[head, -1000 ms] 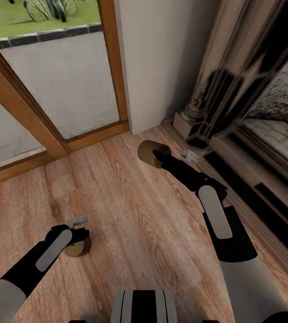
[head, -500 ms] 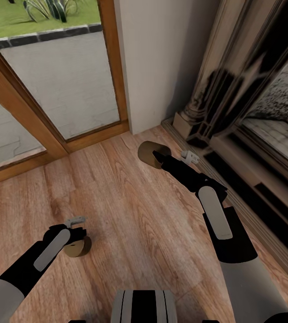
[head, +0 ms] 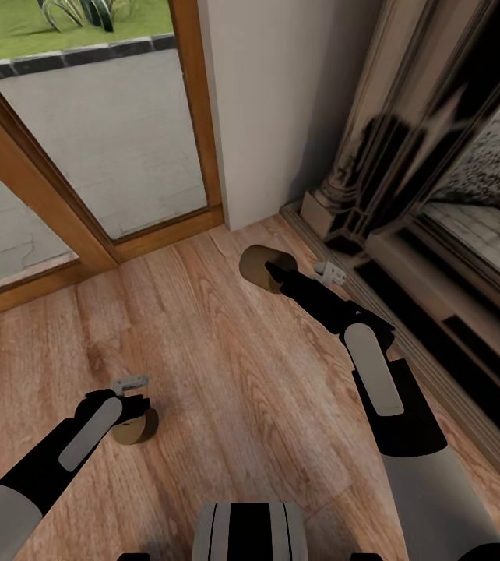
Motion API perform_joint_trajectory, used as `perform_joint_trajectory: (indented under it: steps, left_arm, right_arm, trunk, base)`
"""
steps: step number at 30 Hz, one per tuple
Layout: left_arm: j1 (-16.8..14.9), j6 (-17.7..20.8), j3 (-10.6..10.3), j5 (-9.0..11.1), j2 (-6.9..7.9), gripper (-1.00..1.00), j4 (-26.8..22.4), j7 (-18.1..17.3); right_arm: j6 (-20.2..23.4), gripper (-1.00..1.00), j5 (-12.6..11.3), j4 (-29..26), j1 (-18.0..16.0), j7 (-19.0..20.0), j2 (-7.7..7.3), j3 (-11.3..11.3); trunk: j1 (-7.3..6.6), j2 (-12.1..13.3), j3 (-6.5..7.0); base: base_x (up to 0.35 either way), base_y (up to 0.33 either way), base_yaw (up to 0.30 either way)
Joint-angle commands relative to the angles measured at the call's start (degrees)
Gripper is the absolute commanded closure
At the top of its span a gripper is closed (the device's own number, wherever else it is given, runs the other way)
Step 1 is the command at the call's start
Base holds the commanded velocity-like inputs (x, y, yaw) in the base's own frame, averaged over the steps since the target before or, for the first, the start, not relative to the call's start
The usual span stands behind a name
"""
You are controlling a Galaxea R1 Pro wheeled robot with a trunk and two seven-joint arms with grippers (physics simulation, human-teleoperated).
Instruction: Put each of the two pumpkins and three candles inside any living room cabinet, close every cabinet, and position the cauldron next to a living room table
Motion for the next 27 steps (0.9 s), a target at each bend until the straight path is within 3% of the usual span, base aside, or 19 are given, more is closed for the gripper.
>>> perform_joint_trajectory:
  steps: [1,7,11,27]
  left_arm:
    - [0.0,0.0,-0.2,0.6,0.06,-1.00,-0.1,0.6]
    - [0.0,0.0,-0.3,0.6,-0.05,-1.00,-0.1,0.6]
    - [0.0,0.0,-0.3,0.6,-0.06,-1.00,0.0,0.6]
    - [0.0,0.0,-0.2,0.5,0.10,-1.00,-0.1,0.5]
  right_arm:
    - [0.1,1.00,-0.6,-0.1,0.0,-0.6,0.01,0.0]
    - [0.1,1.00,-0.6,-0.1,0.0,-0.6,0.01,0.1]
    - [0.1,1.00,-0.6,-0.1,0.0,-0.6,0.01,0.0]
    - [0.1,1.00,-0.6,-0.1,0.0,-0.6,-0.17,0.1]
  trunk:
    - [-0.01,0.0,-0.04]
    - [-0.01,0.0,-0.04]
    - [0.09,-0.1,-0.92]
    - [0.20,-0.1,-1.81]
  base:
    - [0.000,0.000,0.000]
    - [0.000,0.000,0.000]
    - [0.000,0.000,0.000]
    - [0.000,0.000,0.000]
